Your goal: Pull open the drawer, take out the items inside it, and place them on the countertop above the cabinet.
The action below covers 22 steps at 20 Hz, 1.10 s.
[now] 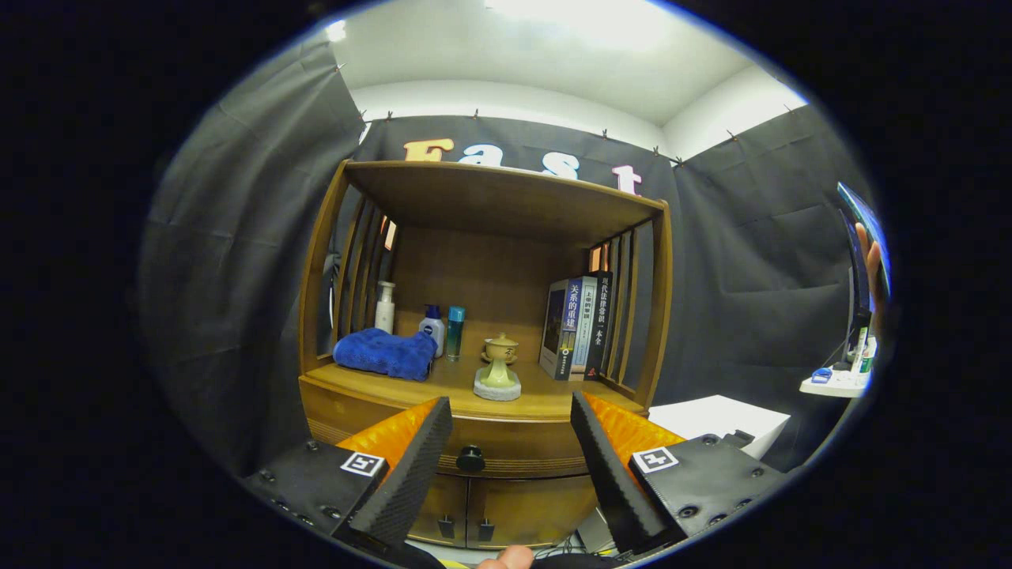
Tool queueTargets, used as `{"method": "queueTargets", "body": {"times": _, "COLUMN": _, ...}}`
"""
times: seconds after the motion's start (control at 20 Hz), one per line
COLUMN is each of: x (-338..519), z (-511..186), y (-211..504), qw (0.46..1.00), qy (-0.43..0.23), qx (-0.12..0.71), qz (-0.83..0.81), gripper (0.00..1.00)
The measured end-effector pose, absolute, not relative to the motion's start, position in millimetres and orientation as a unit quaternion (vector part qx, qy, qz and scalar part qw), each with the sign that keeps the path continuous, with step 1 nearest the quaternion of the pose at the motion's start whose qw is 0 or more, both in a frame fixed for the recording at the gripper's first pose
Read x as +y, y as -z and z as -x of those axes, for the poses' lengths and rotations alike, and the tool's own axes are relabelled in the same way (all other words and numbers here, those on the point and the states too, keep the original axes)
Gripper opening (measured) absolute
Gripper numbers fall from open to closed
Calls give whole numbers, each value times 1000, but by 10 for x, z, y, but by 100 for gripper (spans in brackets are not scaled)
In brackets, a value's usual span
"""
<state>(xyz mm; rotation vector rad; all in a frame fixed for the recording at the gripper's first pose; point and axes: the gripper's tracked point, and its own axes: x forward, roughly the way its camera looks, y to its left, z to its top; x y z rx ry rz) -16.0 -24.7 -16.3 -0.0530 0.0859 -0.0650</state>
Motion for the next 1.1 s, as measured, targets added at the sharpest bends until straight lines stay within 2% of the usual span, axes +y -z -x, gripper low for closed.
{"method": "queueTargets", "body": {"times": 1.1, "x": -307, "z": 136, "y": 147, "qw": 997, "qy": 40, "qx": 56, "qz": 26, "gripper": 98}}
